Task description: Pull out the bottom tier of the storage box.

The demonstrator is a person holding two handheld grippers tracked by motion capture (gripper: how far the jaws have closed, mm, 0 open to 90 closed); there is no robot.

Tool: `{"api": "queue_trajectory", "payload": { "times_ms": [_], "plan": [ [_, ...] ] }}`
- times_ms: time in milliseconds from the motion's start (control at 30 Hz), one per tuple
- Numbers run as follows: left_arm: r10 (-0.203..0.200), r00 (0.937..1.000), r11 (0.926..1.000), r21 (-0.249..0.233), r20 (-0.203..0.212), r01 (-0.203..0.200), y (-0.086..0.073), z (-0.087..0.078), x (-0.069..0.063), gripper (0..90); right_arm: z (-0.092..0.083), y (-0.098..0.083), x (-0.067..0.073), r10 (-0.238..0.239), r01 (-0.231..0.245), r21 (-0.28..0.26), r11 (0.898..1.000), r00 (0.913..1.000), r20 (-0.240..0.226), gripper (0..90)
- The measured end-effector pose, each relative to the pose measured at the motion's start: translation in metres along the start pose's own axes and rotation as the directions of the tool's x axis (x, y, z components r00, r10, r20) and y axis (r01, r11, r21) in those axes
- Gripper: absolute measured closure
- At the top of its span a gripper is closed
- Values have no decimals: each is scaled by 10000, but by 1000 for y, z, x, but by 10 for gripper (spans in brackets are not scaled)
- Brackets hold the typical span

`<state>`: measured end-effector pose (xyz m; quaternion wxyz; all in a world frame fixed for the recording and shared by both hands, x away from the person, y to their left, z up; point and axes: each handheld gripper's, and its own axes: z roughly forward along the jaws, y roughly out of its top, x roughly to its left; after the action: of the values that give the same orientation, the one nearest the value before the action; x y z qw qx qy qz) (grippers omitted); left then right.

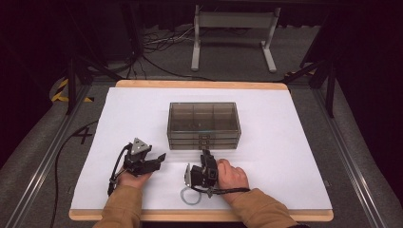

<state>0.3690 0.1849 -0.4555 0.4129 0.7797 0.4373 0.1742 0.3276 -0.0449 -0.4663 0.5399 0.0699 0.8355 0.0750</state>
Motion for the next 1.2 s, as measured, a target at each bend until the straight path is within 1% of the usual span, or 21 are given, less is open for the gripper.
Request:
{"api": "queue_trajectory", "payload": {
  "times_ms": [33, 100, 133, 200, 333, 367, 467, 567, 633, 733, 767, 833, 967, 1000, 1033, 1100, 1200],
  "plan": [
    [-1, 10000, 10000, -1, -2, 1, 0, 0, 0, 341, 0, 1, 0, -116, 116, 6, 9999, 9999, 67, 709],
    [2, 10000, 10000, -2, -7, -2, 0, 0, 0, 342, 0, 2, 3, -129, 127, 87, 9999, 9997, 222, 709],
    [2, 10000, 10000, -2, -6, -2, 0, 0, 0, 342, 1, 4, 3, -305, 303, 72, 9995, 9992, 265, 709],
    [11, 10000, 10000, -4, 0, -11, 0, 0, 0, 342, 1, 5, 4, -392, 389, 77, 9992, 9985, 372, 709],
    [12, 10000, 10000, -2, 5, -12, 0, 0, 0, 343, 3, 8, 6, -545, 538, 173, 9984, 9975, 442, 709],
    [12, 10000, 10000, 13, 20, -12, 0, 0, 0, 343, 5, 10, 7, -710, 698, 228, 9973, 9959, 556, 709],
    [18, 10000, 10000, 10, 24, -18, 0, 0, 0, 344, 6, 11, 7, -675, 658, 309, 9974, 9960, 581, 711],
    [38, 10000, 10000, 15, 31, -38, 0, 0, 0, 344, 8, 12, 9, -803, 779, 367, 9963, 9945, 667, 716],
    [38, 10000, 10000, 10, 30, -38, 0, 0, -1, 344, 11, 12, 10, -986, 954, 415, 9946, 9916, 833, 727],
    [37, 10000, 10000, 11, 22, -37, 0, 0, 0, 345, 12, 12, 11, -1058, 1022, 453, 9937, 9906, 869, 730],
    [35, 10000, 10000, 11, 30, -35, 0, 0, 0, 345, 13, 13, 11, -1174, 1133, 508, 9923, 9892, 872, 732],
    [39, 10000, 10000, 21, 17, -39, 0, 0, -1, 345, 16, 12, 14, -1288, 1234, 573, 9907, 9865, 1014, 737],
    [38, 10000, 10000, 24, 19, -38, 0, 0, -1, 345, 20, 12, 15, -1462, 1398, 638, 9881, 9832, 1095, 737],
    [36, 10000, 10000, 24, 18, -36, 0, 0, -1, 345, 21, 11, 18, -1631, 1553, 722, 9852, 9792, 1207, 734],
    [38, 10000, 10000, 26, 17, -38, 0, 0, -1, 345, 21, 11, 18, -1631, 1553, 722, 9852, 9792, 1207, 734],
    [38, 10000, 10000, 31, 25, -38, 0, 1, -1, 345, 23, 11, 22, -1842, 1756, 742, 9817, 9740, 1322, 735],
    [47, 10000, 10000, 34, 23, -48, 0, 1, -1, 346, 24, 12, 23, -1906, 1812, 765, 9805, 9714, 1413, 740]
  ]
}}
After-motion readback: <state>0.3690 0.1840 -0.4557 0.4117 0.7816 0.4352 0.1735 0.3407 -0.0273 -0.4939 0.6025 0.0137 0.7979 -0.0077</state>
